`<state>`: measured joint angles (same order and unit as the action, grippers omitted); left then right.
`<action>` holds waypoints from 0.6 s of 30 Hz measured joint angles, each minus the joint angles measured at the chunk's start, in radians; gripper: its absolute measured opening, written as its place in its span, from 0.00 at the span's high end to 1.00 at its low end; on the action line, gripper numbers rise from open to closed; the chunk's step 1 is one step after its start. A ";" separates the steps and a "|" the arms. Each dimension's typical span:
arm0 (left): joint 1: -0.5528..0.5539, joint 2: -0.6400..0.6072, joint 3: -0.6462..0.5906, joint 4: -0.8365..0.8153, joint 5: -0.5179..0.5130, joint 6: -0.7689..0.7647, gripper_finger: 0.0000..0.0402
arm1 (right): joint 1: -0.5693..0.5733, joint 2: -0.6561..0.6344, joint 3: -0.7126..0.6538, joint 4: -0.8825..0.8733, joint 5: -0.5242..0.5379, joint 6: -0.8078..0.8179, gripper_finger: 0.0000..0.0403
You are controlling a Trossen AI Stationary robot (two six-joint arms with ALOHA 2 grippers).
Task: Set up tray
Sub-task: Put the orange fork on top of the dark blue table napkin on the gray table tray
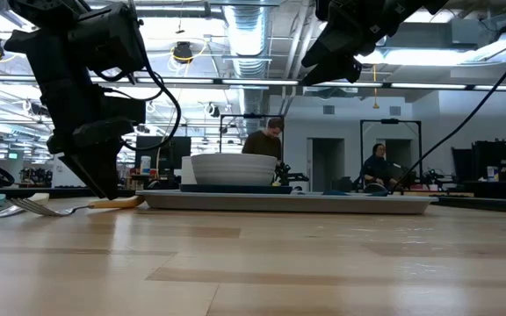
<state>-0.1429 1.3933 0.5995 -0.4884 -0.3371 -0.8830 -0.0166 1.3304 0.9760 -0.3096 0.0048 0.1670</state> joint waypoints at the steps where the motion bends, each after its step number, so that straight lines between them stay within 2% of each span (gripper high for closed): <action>1: 0.000 0.000 0.000 0.000 0.000 -0.001 0.57 | 0.000 0.000 0.000 -0.001 0.000 0.000 0.43; 8: -0.001 0.000 0.018 -0.003 0.029 -0.010 0.57 | 0.000 0.000 0.000 -0.005 0.000 0.000 0.43; 18: -0.005 -0.081 0.044 -0.019 0.019 0.007 0.57 | 0.000 0.000 0.000 -0.030 0.000 0.000 0.43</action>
<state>-0.1478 1.3121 0.6434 -0.5072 -0.3184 -0.8764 -0.0166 1.3304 0.9764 -0.3395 0.0044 0.1669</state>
